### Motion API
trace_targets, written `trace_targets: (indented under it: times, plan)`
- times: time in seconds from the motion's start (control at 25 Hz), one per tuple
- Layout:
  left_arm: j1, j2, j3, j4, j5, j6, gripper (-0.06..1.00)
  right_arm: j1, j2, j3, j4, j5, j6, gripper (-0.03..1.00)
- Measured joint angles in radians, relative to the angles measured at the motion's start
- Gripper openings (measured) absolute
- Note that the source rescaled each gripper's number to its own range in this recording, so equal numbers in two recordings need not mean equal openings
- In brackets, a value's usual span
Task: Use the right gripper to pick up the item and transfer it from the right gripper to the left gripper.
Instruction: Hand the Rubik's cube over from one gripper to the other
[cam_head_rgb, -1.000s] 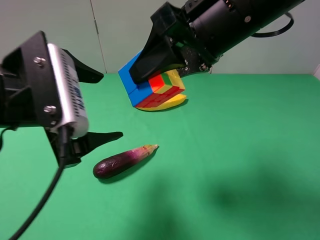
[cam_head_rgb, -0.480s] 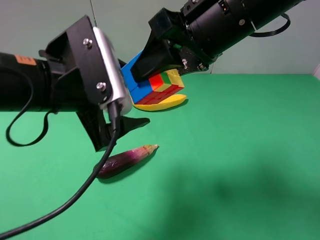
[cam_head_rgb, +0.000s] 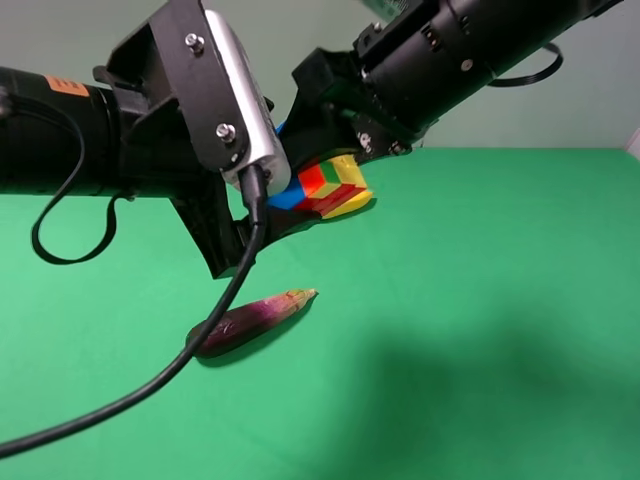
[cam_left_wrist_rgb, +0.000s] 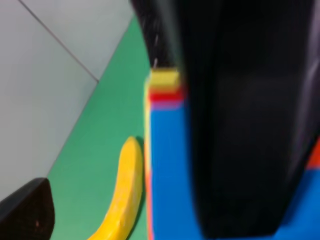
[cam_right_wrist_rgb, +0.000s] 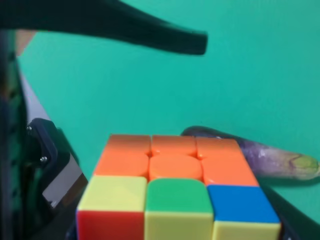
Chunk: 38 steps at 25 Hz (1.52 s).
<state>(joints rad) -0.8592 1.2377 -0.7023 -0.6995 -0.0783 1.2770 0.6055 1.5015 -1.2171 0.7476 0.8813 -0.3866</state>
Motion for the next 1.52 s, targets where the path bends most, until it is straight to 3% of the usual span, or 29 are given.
trace_targets:
  times: [0.24,0.6,1.08,1.12,1.2,1.52]
  plan:
    - [-0.027,0.006,0.000,-0.001,0.000,-0.011,0.89,0.000,0.006,0.000,0.061,0.011,-0.034,0.01]
    - [-0.027,0.053,0.000,-0.001,-0.023,-0.020,0.85,0.000,0.006,0.000,0.064,0.052,-0.049,0.01]
    - [-0.027,0.063,-0.001,-0.001,-0.037,-0.028,0.45,0.000,0.006,0.000,0.066,0.038,-0.054,0.01]
    - [-0.027,0.063,-0.001,-0.001,-0.037,-0.034,0.34,0.000,0.006,-0.001,0.068,0.029,-0.054,0.01]
    - [-0.030,0.064,-0.001,-0.001,-0.037,-0.048,0.00,0.000,0.006,-0.001,0.073,0.018,-0.048,0.01]
    - [-0.030,0.064,-0.001,-0.001,-0.041,-0.058,0.01,0.000,0.006,-0.001,0.073,0.017,-0.048,0.01]
